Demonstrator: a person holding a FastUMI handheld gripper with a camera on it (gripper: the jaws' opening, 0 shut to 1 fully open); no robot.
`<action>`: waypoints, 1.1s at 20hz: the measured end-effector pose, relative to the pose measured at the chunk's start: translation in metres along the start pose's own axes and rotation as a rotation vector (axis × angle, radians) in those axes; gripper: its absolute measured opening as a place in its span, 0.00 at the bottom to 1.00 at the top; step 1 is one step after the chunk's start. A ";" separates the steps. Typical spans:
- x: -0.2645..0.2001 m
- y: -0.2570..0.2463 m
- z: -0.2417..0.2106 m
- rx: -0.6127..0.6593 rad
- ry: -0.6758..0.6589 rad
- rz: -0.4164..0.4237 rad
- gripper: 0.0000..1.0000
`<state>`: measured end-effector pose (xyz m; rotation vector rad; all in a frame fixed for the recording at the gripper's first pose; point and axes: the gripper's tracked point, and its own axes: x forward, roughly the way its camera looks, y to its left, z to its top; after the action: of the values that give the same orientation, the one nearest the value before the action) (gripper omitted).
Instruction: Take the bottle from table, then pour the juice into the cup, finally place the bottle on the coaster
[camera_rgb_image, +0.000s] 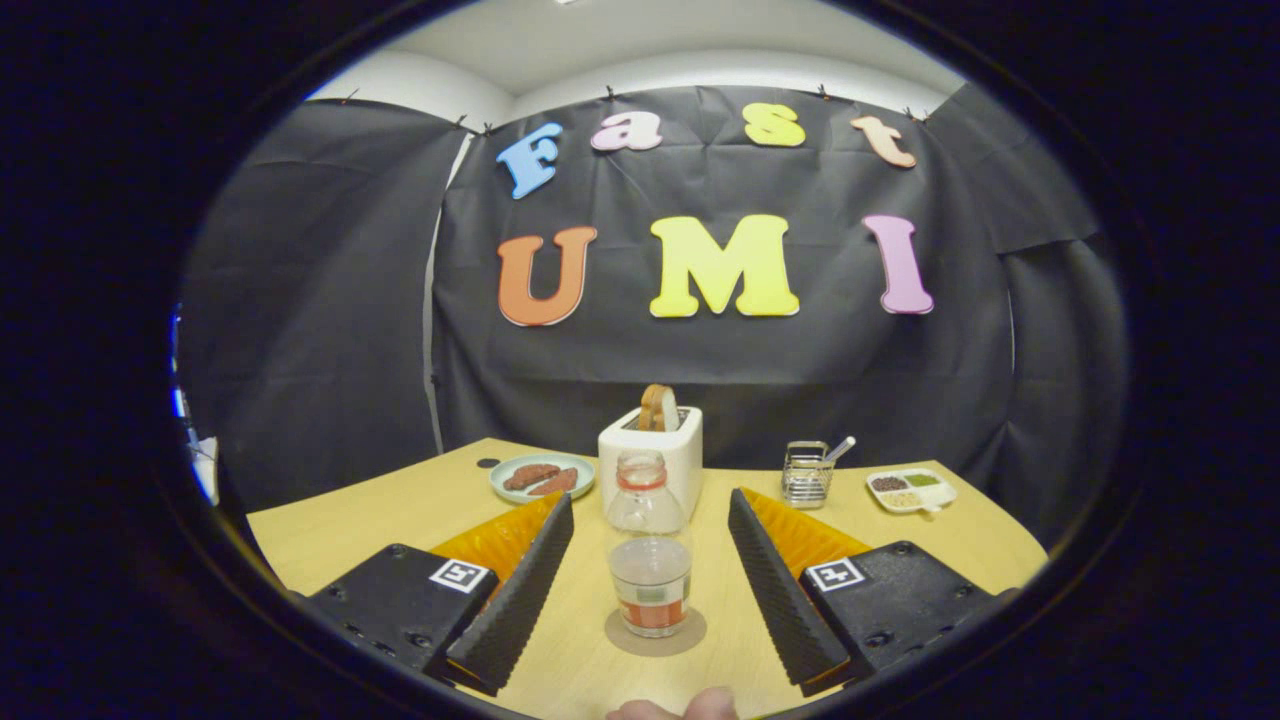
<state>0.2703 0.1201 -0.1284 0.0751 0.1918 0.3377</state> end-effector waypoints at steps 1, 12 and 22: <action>-0.013 0.002 0.015 -0.008 -0.018 -0.006 0.99; -0.183 -0.013 0.149 -0.059 -0.184 -0.155 1.00; -0.276 -0.015 0.146 -0.003 -0.199 -0.203 0.99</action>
<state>0.0491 0.0072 0.0613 0.0850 0.0010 0.1267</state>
